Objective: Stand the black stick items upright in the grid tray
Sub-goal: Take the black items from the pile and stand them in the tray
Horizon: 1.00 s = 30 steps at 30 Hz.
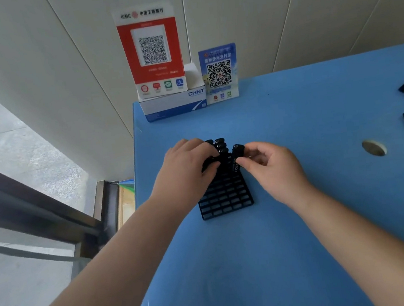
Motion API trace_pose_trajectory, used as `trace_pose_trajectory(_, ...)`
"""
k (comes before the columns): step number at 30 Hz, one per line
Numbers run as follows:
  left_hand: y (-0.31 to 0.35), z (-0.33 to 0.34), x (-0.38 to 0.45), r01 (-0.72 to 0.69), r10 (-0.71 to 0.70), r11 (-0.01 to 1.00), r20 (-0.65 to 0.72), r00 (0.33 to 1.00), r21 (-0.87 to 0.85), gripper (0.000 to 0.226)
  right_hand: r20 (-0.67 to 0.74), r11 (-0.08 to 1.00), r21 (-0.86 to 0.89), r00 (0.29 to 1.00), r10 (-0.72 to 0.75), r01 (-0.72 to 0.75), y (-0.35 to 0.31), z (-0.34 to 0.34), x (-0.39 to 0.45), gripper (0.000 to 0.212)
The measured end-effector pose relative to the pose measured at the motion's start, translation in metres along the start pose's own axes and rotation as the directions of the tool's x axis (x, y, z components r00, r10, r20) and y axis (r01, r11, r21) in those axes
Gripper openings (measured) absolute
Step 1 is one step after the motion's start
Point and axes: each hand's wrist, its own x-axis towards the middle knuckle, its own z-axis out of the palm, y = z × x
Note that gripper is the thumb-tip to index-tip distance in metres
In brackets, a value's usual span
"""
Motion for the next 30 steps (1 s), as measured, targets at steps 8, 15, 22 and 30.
trace_pose_trajectory(8,0.0,0.009,-0.006,-0.007,0.009,0.999,-0.059,0.998,0.042,0.015,0.038,0.996,-0.039,0.996,-0.083,0.084,0.008,0.009,0.006,0.019)
trace_pose_trajectory(15,-0.006,0.008,-0.013,-0.013,0.018,0.999,-0.087,0.996,0.05,0.017,0.042,0.956,-0.195,0.976,-0.215,0.219,0.015,0.018,0.009,0.014)
trace_pose_trajectory(22,-0.006,0.008,-0.018,0.028,-0.022,0.997,-0.1,0.995,0.067,0.031,0.071,0.967,-0.225,0.992,-0.103,0.117,0.014,0.019,0.013,0.01)
trace_pose_trajectory(30,0.009,-0.001,-0.025,0.063,-0.056,0.994,-0.082,0.995,0.084,0.044,0.014,0.95,-0.311,1.0,0.001,0.003,0.009,-0.019,-0.018,0.027)
